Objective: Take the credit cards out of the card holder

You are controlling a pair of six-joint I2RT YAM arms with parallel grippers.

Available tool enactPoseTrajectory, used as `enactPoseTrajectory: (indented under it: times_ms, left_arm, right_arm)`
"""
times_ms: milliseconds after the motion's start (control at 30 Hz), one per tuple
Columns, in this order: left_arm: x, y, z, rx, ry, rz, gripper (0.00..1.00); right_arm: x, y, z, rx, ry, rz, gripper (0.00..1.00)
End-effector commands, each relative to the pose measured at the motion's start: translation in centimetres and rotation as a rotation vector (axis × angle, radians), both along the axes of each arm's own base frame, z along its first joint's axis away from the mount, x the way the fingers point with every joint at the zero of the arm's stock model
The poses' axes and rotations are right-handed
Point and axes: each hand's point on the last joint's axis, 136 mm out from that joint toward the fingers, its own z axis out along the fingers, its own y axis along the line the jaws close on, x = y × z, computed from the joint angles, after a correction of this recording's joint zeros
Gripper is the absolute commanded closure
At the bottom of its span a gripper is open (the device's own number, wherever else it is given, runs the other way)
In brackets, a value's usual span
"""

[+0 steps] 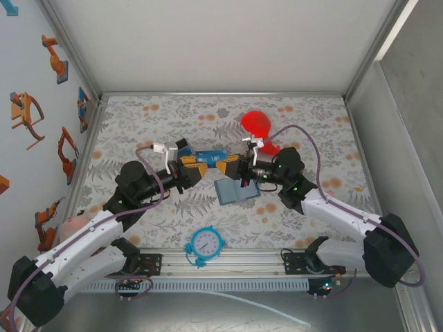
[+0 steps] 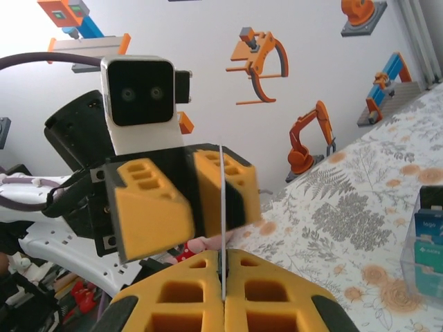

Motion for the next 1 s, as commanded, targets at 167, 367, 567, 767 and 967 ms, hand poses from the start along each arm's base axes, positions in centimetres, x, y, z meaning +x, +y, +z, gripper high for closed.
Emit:
enactPoseTrajectory:
  times_ms: [167, 367, 567, 767, 967]
  left_arm:
    - [-1.8, 1.3, 2.5, 0.184, -0.122, -0.014, 0.22]
    - [-1.9, 2.3, 3.5, 0.311, -0.209, 0.009, 0.09]
    - [-2.5, 1.6, 3.2, 0.406, -0.212, -0.089, 0.08]
    - [-2.7, -0.6, 2.2, 0.438, -0.132, -0.224, 0.17]
    - [-2.6, -1.9, 0.9, 0.472, -0.085, -0.296, 0.26]
  right_arm:
    - [-1.4, -1.7, -0.1, -0.123, -0.096, -0.031, 1.00]
    - [-2.3, -2.8, -0.8, -0.212, -0.113, -0.039, 1.00]
    - [-3.2, -2.7, -0.9, -0.233, -0.116, 0.017, 1.00]
    - [-3.4, -2.1, -1.4, -0.238, -0.108, 0.067, 1.00]
    - [-3.5, -1.7, -1.3, -0.231, -0.108, 0.093, 1.00]
